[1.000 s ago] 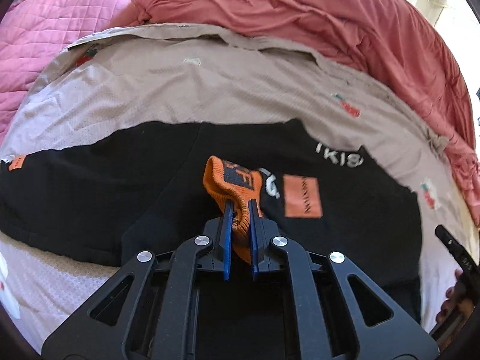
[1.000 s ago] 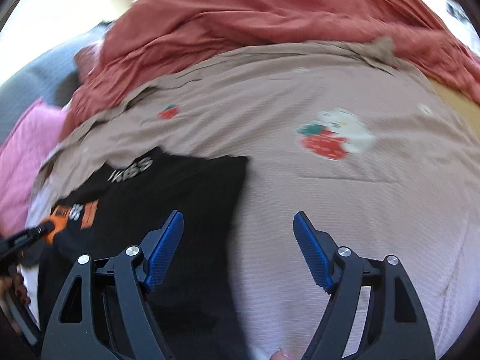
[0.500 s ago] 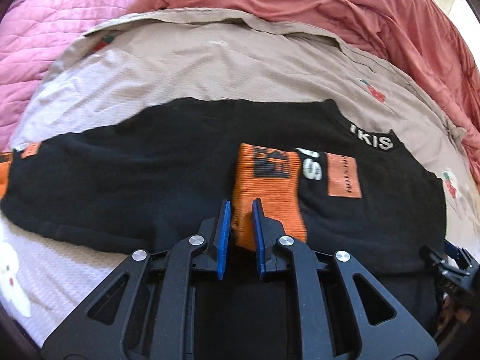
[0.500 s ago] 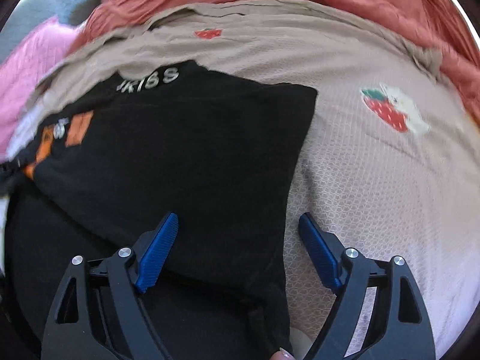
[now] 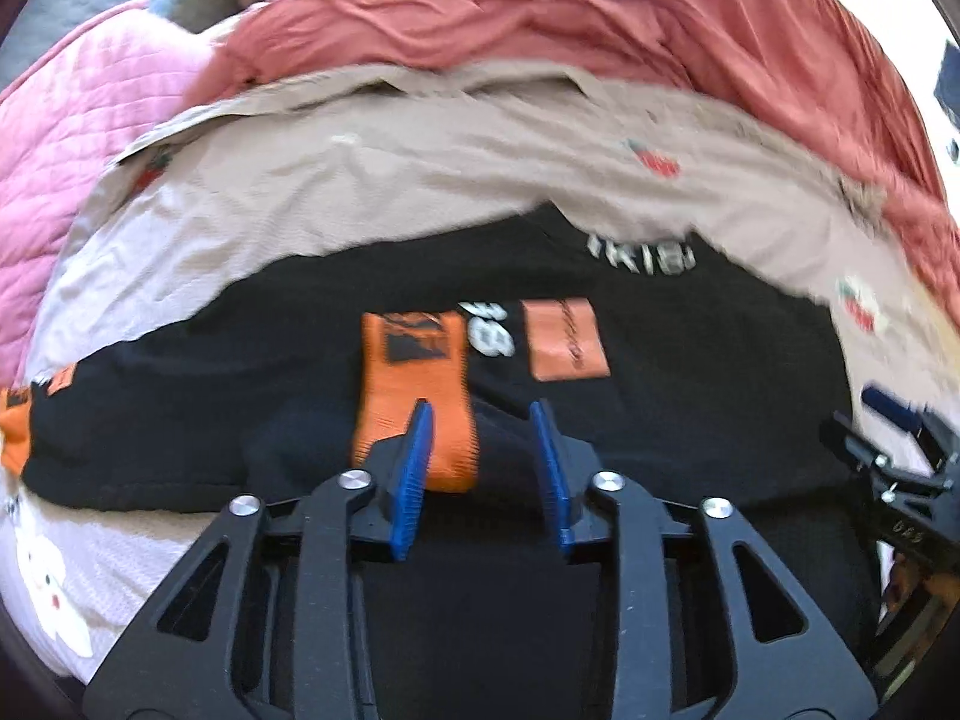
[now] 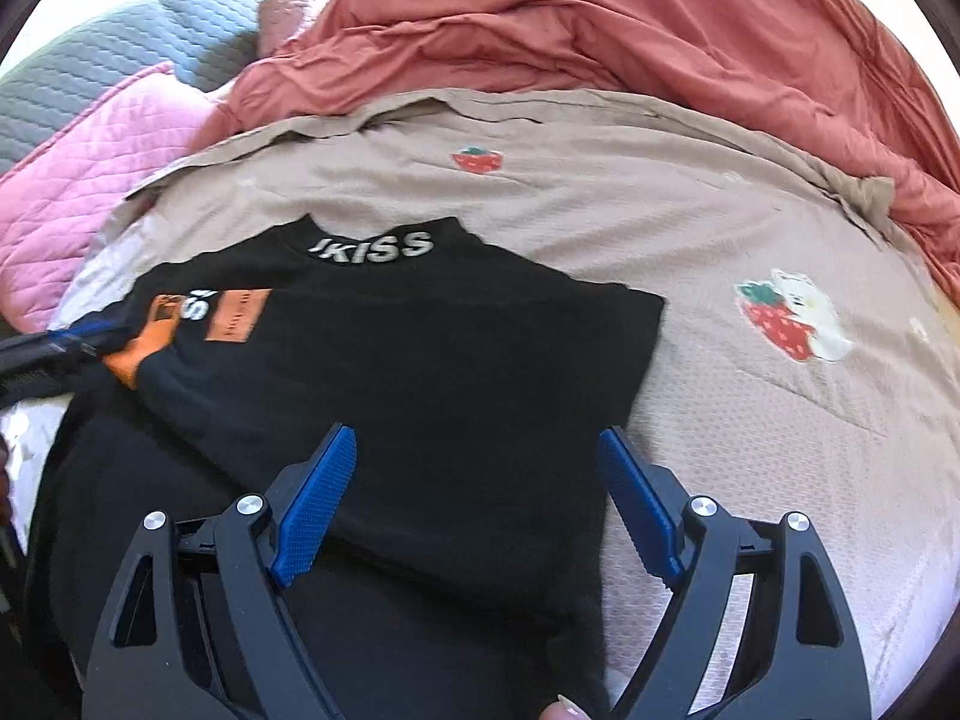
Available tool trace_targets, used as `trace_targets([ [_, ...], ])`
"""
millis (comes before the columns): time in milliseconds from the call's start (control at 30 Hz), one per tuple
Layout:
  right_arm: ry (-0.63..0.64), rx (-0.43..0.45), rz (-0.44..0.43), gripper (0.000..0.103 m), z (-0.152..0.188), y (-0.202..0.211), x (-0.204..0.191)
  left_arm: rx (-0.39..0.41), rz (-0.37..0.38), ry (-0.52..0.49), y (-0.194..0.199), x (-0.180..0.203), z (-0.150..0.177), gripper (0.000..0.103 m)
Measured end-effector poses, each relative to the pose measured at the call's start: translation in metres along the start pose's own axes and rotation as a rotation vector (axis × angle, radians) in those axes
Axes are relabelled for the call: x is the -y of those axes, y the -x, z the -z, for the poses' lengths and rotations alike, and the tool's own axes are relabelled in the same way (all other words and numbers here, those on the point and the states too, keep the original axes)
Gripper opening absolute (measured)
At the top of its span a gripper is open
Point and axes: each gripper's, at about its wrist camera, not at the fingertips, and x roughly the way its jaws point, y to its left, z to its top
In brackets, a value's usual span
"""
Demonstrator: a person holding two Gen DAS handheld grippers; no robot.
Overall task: Fold small clothes
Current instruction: 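Open the left tool and move it to the other sleeve's orange cuff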
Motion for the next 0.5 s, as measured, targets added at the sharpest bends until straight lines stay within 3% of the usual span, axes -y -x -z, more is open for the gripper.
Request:
trace_targets([
  [200, 0.033, 0.011, -0.048, 0.082, -0.001, 0.001, -0.011, -0.089, -0.017, -0.011, -0.026, 0.004, 0.016, 0.039],
  [500, 0.091, -0.01, -0.069, 0.082, 0.003, -0.005, -0.027, -0.083, 0.025, 0.021, -0.024, -0.001, 0.023, 0.05],
])
